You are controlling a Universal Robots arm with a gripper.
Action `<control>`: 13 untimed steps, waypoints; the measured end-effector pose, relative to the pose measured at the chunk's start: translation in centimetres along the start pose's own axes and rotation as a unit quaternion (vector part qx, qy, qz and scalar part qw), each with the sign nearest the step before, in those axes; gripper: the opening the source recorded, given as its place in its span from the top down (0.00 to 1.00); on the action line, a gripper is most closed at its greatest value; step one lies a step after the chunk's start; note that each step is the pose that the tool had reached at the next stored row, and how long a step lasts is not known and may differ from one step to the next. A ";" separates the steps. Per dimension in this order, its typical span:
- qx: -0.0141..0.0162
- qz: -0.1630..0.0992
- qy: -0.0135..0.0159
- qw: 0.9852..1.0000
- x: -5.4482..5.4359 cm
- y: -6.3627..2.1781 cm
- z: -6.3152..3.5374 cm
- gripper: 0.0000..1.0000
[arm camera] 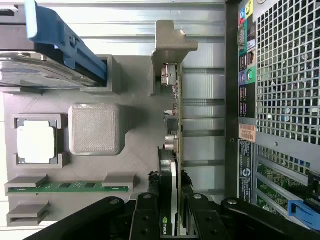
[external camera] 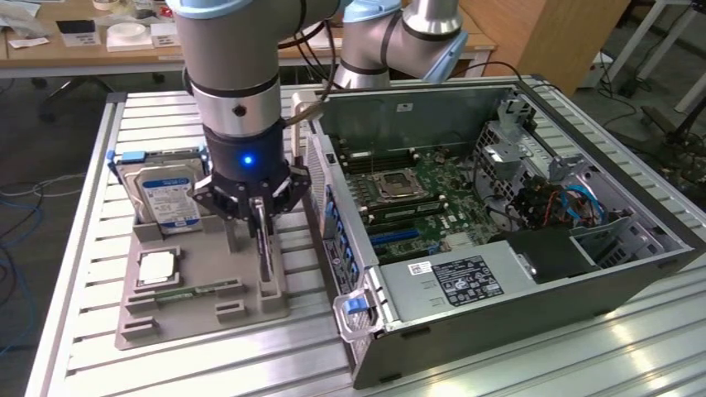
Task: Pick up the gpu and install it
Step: 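Pick up the gpu and move the gpu toward the slot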
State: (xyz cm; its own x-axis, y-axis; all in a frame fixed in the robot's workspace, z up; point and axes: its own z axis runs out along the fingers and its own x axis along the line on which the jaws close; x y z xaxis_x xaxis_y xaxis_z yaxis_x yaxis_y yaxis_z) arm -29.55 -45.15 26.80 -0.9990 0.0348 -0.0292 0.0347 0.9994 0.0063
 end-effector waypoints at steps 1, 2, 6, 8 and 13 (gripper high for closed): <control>0.000 0.000 0.000 1.000 0.0 0.00 -0.28 0.73; 0.000 0.000 0.000 1.000 0.0 0.00 -0.40 0.73; 0.000 0.000 0.000 1.000 0.0 0.00 -0.93 0.73; 0.000 0.000 0.000 1.000 0.0 0.01 -1.23 0.73; 0.000 0.000 0.000 1.000 -0.1 0.01 -2.06 0.73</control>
State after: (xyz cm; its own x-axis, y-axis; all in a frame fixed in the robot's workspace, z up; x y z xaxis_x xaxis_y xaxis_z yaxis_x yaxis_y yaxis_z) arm -29.54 -45.15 28.86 -0.9990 0.0344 -0.0292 0.0342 0.9994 0.0063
